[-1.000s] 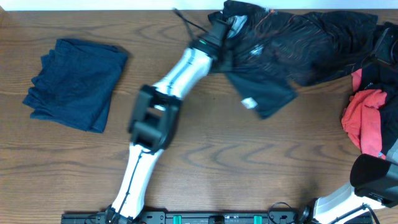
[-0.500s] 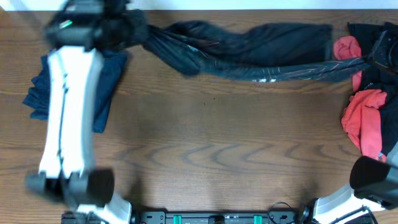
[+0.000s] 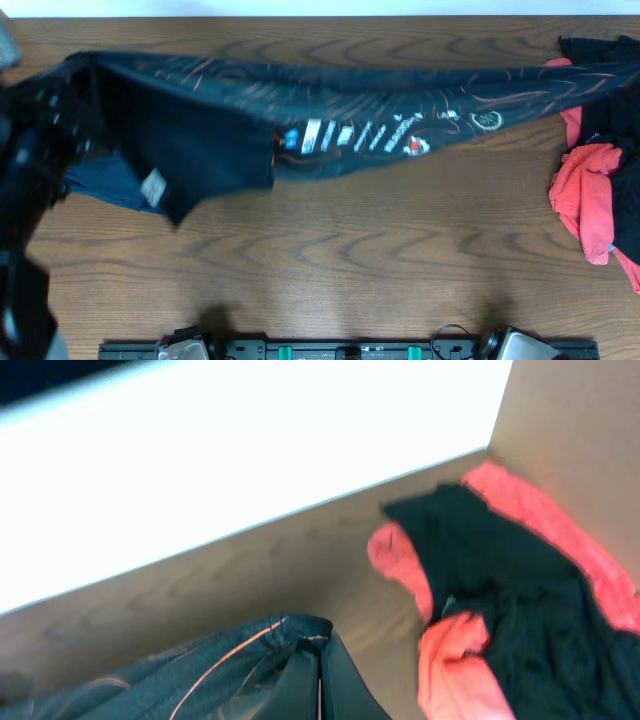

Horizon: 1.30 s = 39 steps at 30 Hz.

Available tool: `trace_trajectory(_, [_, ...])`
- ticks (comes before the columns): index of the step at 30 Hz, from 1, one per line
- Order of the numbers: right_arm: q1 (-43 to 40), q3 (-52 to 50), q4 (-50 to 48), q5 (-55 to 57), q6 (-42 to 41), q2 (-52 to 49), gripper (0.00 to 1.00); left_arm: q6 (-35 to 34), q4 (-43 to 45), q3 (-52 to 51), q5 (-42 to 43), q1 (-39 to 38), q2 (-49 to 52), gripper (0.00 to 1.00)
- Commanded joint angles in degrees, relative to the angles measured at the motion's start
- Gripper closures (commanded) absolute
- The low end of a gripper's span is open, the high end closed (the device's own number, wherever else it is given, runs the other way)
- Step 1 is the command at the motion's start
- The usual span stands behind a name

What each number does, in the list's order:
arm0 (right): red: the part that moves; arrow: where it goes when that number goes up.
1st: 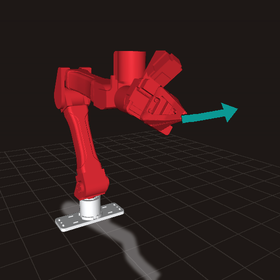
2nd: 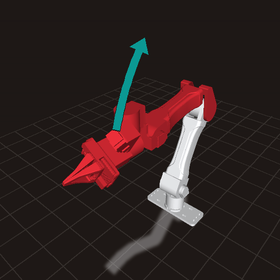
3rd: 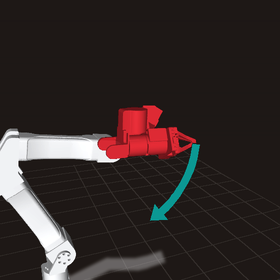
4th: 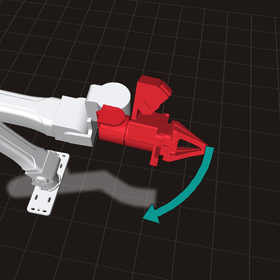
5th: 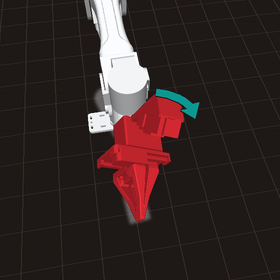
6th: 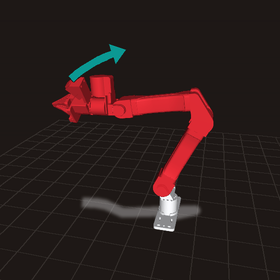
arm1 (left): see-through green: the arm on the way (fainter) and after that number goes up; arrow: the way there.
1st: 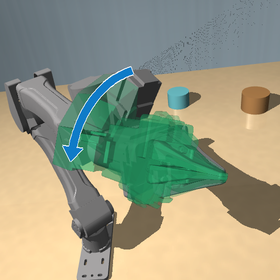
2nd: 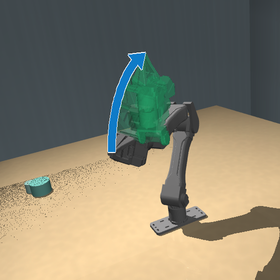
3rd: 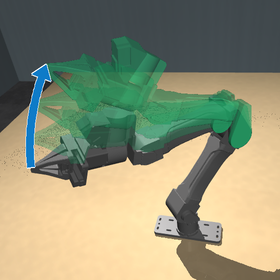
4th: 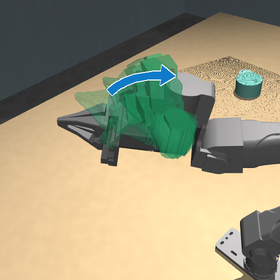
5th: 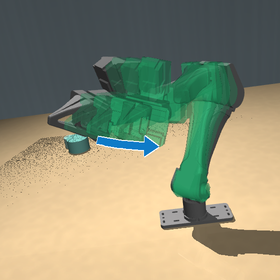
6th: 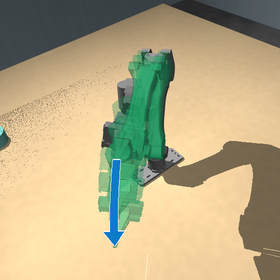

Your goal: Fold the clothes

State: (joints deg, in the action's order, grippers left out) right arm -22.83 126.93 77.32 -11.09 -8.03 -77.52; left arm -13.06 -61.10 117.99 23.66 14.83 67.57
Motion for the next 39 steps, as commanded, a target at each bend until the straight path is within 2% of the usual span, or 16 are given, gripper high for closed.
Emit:
trace_trajectory(1, [-1.75, 0.26, -1.57, 0.44, -0.31, 0.94, 0.99, -0.04, 0.31, 0.42, 0.39, 0.81, -0.09, 0.94])
trace_trajectory(8, [-3.58, 0.26, -3.87, 0.72, -1.79, 2.27, 0.99, -0.72, 0.28, 0.50, 4.11, 0.81, -0.17, 0.94])
trace_trajectory(13, [-3.34, 0.24, -2.34, -1.73, -1.66, -1.09, 0.99, -0.74, -0.50, 0.46, 6.49, 0.79, 3.10, 0.94])
trace_trajectory(19, [-0.17, 0.22, 1.25, -5.53, -0.61, -11.13, 0.99, 0.20, -0.63, 0.46, 11.32, -2.01, 13.77, 0.94])
trace_trajectory(24, [4.13, 0.22, -1.60, -5.38, 0.20, -19.91, 0.99, 2.12, 2.91, 0.46, 11.50, -7.26, 24.87, 0.94])
trace_trajectory(28, [5.42, 0.24, -10.91, -4.55, -4.33, -26.10, 0.99, 0.39, 13.94, 0.48, 10.78, -9.81, 33.07, 0.94])
trace_trajectory(34, [5.60, 0.44, -29.86, -4.11, -10.29, -28.09, 0.99, -8.46, 41.70, 0.52, 7.32, -9.70, 38.80, 0.94])
trace_trajectory(37, [5.25, 2.51, -33.40, -3.10, -11.15, -28.06, 0.99, -10.91, 51.19, 1.36, 5.33, -9.66, 38.77, 0.94])
trace_trajectory(39, [4.76, 4.42, -33.92, -2.21, -11.47, -28.04, 0.99, -10.84, 53.35, 3.43, 4.50, -9.38, 38.77, 0.94])
